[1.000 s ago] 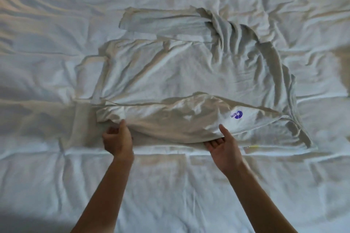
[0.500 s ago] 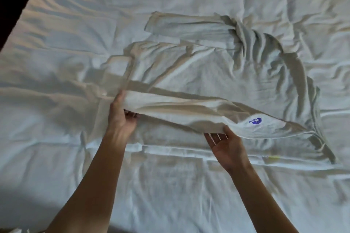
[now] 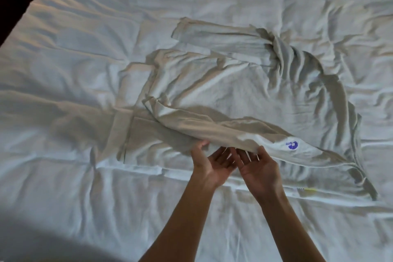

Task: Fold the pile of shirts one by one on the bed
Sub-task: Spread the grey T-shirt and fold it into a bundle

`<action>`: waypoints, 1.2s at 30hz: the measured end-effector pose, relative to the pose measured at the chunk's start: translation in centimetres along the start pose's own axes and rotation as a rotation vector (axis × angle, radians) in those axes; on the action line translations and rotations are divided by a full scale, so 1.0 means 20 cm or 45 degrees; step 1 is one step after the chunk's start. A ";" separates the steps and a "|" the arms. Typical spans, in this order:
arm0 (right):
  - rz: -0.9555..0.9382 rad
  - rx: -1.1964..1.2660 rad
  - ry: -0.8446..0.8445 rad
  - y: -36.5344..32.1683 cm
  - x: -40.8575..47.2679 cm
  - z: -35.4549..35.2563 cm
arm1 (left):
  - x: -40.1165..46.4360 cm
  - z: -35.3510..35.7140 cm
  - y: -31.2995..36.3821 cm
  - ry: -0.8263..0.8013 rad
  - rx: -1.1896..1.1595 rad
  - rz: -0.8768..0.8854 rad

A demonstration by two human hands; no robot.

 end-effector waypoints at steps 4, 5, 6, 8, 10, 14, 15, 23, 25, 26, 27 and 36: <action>-0.008 -0.001 0.055 -0.03 0.00 -0.02 | 0.08 0.10 0.21 -0.152 -0.226 0.275; -0.033 0.015 0.047 -0.04 0.00 -0.02 | 0.09 0.10 0.31 -0.152 -0.236 0.359; -0.057 0.029 0.026 -0.05 0.00 -0.01 | 0.09 0.09 0.40 -0.160 -0.237 0.434; -0.065 0.025 0.024 -0.05 0.00 -0.02 | 0.06 0.07 0.56 -0.189 -0.219 0.535; -0.049 0.009 0.033 -0.04 0.00 -0.03 | 0.02 0.03 0.72 -0.173 -0.188 0.617; -0.084 0.001 0.053 -0.05 -0.01 -0.02 | -0.10 -0.05 1.01 -0.082 -0.147 0.851; -0.091 -0.004 0.045 -0.05 -0.01 -0.01 | -0.13 -0.05 1.05 -0.081 -0.116 0.886; 0.055 -0.160 0.173 0.08 -0.06 -0.11 | -0.20 -0.44 1.05 0.209 0.006 0.935; 0.147 -0.218 0.320 0.07 -0.09 -0.24 | -0.19 -0.52 0.93 0.355 0.013 0.846; 0.149 -0.226 0.372 0.03 -0.10 -0.29 | -0.18 -0.52 0.87 0.402 0.046 0.812; 0.129 -0.223 0.415 -0.02 -0.11 -0.33 | -0.17 -0.51 0.81 0.440 0.076 0.775; -0.095 -0.172 0.670 -0.59 -0.15 -0.50 | 0.03 -0.24 0.12 0.440 0.258 0.338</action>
Point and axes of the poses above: each hand's wrist, its own x-axis towards the middle knuckle, its own z-axis out of the palm, y = z × x, the point moved 10 cm from there along x, towards the middle knuckle, and after that the axes turned 3 degrees about -y, right-handed, at the moved point
